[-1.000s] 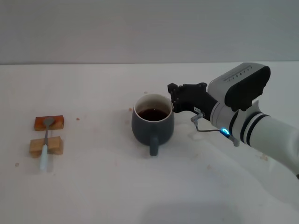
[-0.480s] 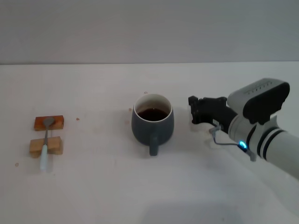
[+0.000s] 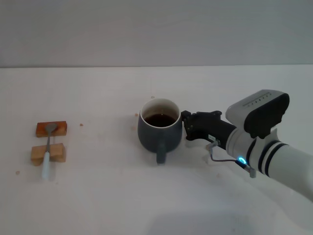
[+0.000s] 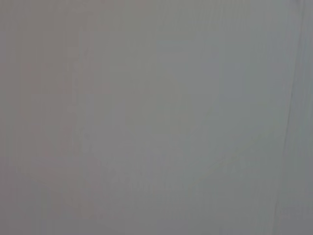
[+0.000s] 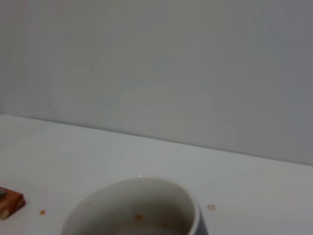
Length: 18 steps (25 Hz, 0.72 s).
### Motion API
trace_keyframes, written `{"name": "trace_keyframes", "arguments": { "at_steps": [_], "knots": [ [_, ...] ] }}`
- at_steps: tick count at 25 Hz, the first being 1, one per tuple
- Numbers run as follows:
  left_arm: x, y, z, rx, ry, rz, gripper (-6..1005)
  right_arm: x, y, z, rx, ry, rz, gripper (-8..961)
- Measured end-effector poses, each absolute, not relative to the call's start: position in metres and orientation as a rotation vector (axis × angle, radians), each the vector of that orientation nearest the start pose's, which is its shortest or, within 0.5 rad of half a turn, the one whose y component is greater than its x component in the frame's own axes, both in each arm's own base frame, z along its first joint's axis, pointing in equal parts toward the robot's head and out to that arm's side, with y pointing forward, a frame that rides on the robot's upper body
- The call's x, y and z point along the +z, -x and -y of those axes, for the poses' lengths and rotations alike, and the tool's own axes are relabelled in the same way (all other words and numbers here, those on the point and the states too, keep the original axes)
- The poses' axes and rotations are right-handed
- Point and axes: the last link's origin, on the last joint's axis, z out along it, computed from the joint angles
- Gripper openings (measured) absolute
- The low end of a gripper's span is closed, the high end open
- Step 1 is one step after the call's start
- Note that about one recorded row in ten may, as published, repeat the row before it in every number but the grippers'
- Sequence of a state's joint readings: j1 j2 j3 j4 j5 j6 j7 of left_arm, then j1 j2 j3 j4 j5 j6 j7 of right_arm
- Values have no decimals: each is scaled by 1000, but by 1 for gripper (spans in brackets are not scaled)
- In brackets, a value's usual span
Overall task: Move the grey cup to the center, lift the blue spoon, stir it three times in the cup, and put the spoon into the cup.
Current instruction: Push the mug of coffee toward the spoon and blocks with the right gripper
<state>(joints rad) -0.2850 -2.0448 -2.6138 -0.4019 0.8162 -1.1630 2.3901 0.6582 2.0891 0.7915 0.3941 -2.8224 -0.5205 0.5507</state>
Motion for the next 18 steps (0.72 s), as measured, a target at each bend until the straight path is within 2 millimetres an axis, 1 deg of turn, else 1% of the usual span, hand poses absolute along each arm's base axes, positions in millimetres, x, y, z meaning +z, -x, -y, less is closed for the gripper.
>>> {"name": "trace_keyframes", "arguments": {
  "at_steps": [8,13,15,17,18],
  "knots": [
    [128,396,-302,-861,1255,635,679,-133,-216,-374,529,2293,-702,-1],
    [127,396,-300,-865,1253,635,679,-136,-213,-373,527,2312,-685,0],
    [126,397,-299,-865,1253,639,679,-136,-213,-373,524,2313,-684,4],
    [125,397,-299,-865,1257,641,679,-134,-218,-374,508,2303,-690,7],
    [122,396,-299,-866,1266,643,679,-127,-229,-379,481,2268,-700,9]
  ]
}}
